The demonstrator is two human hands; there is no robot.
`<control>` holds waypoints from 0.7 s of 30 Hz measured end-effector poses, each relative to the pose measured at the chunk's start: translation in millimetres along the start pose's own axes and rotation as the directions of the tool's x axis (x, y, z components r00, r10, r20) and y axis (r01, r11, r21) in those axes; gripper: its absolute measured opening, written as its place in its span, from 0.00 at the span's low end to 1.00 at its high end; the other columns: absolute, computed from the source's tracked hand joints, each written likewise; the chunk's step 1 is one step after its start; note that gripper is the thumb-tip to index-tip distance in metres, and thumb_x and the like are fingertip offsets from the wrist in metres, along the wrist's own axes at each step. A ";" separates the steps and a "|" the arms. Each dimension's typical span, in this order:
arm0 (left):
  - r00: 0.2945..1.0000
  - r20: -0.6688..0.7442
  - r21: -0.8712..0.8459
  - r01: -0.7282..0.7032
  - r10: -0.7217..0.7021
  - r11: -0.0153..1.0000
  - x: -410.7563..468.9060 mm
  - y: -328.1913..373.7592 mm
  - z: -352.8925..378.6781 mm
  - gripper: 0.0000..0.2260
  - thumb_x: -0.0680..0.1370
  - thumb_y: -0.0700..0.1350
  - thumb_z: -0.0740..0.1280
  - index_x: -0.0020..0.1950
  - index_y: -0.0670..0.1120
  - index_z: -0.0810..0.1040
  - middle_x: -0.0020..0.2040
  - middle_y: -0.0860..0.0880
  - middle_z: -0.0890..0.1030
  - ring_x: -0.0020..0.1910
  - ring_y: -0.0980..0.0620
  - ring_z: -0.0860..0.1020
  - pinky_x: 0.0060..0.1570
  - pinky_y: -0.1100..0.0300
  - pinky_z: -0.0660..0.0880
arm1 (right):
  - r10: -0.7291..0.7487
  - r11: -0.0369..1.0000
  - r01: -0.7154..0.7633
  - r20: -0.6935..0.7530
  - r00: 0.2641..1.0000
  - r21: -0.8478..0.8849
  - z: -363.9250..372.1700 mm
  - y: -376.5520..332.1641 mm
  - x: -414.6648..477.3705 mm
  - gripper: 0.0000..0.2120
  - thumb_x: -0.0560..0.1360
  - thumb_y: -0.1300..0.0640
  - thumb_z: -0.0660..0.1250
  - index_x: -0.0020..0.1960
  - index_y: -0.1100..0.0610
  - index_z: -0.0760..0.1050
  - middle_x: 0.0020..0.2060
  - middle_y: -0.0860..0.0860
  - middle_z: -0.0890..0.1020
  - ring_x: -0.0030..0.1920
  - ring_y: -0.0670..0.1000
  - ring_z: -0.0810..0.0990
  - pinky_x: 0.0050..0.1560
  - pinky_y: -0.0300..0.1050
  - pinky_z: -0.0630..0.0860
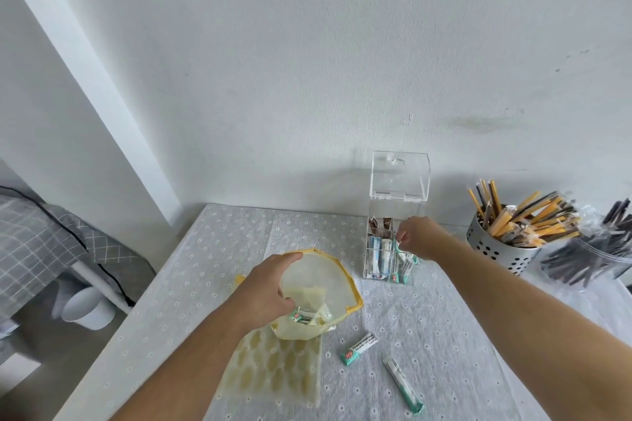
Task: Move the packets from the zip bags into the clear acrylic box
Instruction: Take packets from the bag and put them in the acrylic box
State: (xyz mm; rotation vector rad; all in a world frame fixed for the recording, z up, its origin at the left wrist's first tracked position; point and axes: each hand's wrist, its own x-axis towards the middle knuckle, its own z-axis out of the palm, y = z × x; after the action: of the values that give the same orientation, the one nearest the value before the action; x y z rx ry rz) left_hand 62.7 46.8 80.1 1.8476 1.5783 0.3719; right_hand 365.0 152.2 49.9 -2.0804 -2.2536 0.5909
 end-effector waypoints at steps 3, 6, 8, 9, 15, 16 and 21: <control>1.000 -0.003 -0.006 0.003 -0.003 1.000 -0.3 -0.8 1.0 0.33 0.70 0.37 0.67 0.72 0.58 0.64 0.47 0.57 0.70 0.35 0.59 0.74 0.39 0.68 0.71 | 0.024 0.999 -0.023 -0.018 1.000 0.022 2.3 0.0 0.8 0.10 0.76 0.63 0.64 0.54 0.58 0.81 0.54 0.53 0.83 0.54 0.53 0.81 0.59 0.48 0.78; 1.000 0.000 -0.006 0.008 -0.008 1.000 0.1 -1.5 1.5 0.33 0.71 0.37 0.67 0.72 0.58 0.64 0.46 0.56 0.70 0.34 0.59 0.73 0.38 0.69 0.70 | 0.072 0.994 -0.069 -0.038 0.997 0.088 3.5 0.0 2.6 0.08 0.75 0.62 0.65 0.50 0.57 0.82 0.51 0.52 0.84 0.50 0.52 0.82 0.55 0.49 0.80; 1.000 0.000 -0.006 0.010 -0.010 1.000 0.3 -2.3 1.9 0.33 0.71 0.37 0.67 0.72 0.57 0.64 0.47 0.56 0.70 0.34 0.59 0.73 0.38 0.69 0.70 | 0.097 0.990 -0.093 -0.034 0.995 0.110 5.7 0.6 4.5 0.06 0.74 0.62 0.66 0.47 0.56 0.81 0.49 0.52 0.84 0.47 0.51 0.81 0.53 0.49 0.80; 1.000 0.000 -0.010 0.012 -0.012 1.000 0.2 -2.7 2.0 0.33 0.71 0.37 0.67 0.72 0.57 0.64 0.47 0.56 0.70 0.33 0.59 0.73 0.38 0.69 0.70 | 0.112 0.988 -0.107 -0.034 0.993 0.115 7.1 0.8 5.2 0.05 0.74 0.63 0.67 0.45 0.56 0.81 0.48 0.52 0.83 0.47 0.52 0.81 0.52 0.49 0.81; 1.000 -0.003 -0.016 0.016 -0.016 1.000 0.0 -5.2 1.3 0.32 0.71 0.37 0.67 0.71 0.58 0.64 0.47 0.56 0.70 0.34 0.59 0.74 0.38 0.69 0.71 | 0.160 0.980 -0.145 -0.106 0.981 0.136 11.9 -1.2 4.5 0.16 0.74 0.67 0.62 0.36 0.48 0.75 0.45 0.50 0.82 0.45 0.51 0.82 0.49 0.50 0.82; 1.000 -0.001 -0.013 0.020 -0.020 1.000 0.2 -5.2 1.3 0.32 0.71 0.37 0.67 0.71 0.58 0.64 0.46 0.57 0.70 0.33 0.59 0.73 0.38 0.69 0.71 | 0.153 0.981 -0.137 -0.109 0.982 0.138 12.2 0.0 4.2 0.16 0.73 0.67 0.62 0.35 0.47 0.74 0.45 0.49 0.82 0.45 0.51 0.82 0.50 0.50 0.81; 1.000 0.002 -0.014 0.016 -0.016 1.000 -0.2 -4.4 1.6 0.33 0.70 0.37 0.67 0.72 0.58 0.64 0.54 0.57 0.70 0.36 0.57 0.75 0.39 0.68 0.71 | 0.103 0.974 -0.074 -0.130 0.986 0.213 2.2 0.1 -11.6 0.14 0.72 0.66 0.68 0.36 0.48 0.77 0.45 0.50 0.84 0.47 0.51 0.82 0.53 0.49 0.81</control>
State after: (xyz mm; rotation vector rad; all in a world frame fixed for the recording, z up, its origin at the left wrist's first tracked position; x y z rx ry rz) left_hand 60.2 46.3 76.1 1.8233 1.5844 0.3728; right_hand 365.8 140.4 50.6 -2.0585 -1.9419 0.6325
